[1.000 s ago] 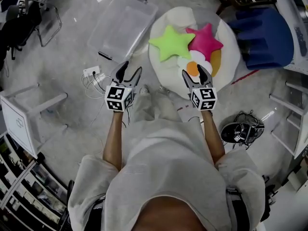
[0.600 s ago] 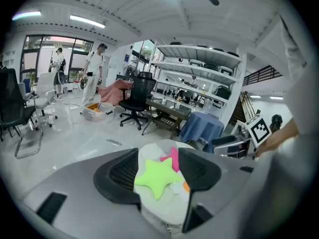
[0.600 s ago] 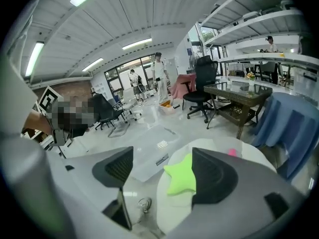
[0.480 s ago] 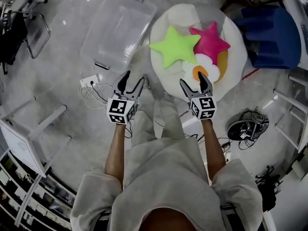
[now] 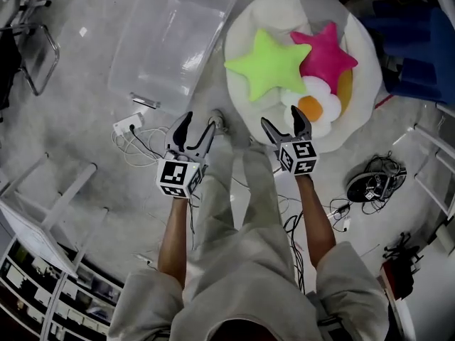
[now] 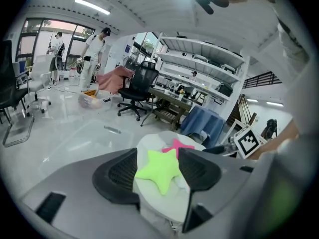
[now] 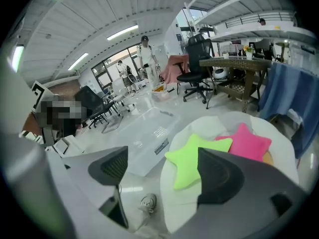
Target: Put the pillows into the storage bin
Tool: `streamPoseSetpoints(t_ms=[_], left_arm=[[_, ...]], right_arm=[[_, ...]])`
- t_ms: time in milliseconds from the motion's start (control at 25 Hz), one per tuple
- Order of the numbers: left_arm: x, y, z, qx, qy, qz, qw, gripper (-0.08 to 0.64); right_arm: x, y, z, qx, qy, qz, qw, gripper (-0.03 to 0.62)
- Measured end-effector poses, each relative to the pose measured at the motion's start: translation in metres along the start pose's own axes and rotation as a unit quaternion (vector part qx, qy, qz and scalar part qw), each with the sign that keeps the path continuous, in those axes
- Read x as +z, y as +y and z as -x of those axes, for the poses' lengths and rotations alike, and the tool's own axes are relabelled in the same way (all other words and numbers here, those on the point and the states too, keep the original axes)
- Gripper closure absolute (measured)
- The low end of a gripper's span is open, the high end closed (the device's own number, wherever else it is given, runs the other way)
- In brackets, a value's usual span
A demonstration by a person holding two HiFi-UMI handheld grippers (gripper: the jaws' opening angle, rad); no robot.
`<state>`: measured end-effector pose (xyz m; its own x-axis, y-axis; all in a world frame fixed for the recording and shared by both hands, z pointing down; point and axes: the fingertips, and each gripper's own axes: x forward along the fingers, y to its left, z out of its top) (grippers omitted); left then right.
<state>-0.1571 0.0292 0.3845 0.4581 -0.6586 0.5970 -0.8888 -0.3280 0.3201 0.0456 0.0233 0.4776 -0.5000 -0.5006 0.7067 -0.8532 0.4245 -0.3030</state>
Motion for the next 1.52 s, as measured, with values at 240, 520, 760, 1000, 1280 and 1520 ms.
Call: streamPoseSetpoints(t_ms=[240, 520, 760, 1000, 1280, 1520], left_arm=[[-0.038, 0.021, -0.031, 0.0, 0.007, 0.01, 0.9999, 0.319], [-0.064, 0.039, -0.07, -0.006, 0.003, 0.009, 0.9999, 0.319], [-0.083, 0.063, -0.089, -0.003, -0.003, 0.003, 1.0, 0.319], [-0.106, 0.077, -0.1, 0.0, -0.001, 0.008, 1.0, 0.319], [-0.126, 0.096, -0.096, 0.01, 0.001, 0.011, 0.9999, 0.319], [-0.133, 0.107, -0.092, 0.015, 0.001, 0.016, 0.9997, 0.319]], right_arm=[[-0.05, -0.026, -0.064, -0.014, 0.024, -0.041, 0.999, 0.161], [-0.121, -0.061, -0.141, -0.034, 0.071, -0.087, 0.993, 0.152], [-0.185, -0.082, -0.201, -0.053, 0.122, -0.118, 0.984, 0.148], [-0.211, -0.105, -0.25, -0.065, 0.139, -0.16, 0.975, 0.135], [-0.223, -0.128, -0.28, -0.12, 0.147, -0.198, 0.962, 0.135], [-0.229, -0.131, -0.292, -0.092, 0.205, -0.218, 0.95, 0.142]])
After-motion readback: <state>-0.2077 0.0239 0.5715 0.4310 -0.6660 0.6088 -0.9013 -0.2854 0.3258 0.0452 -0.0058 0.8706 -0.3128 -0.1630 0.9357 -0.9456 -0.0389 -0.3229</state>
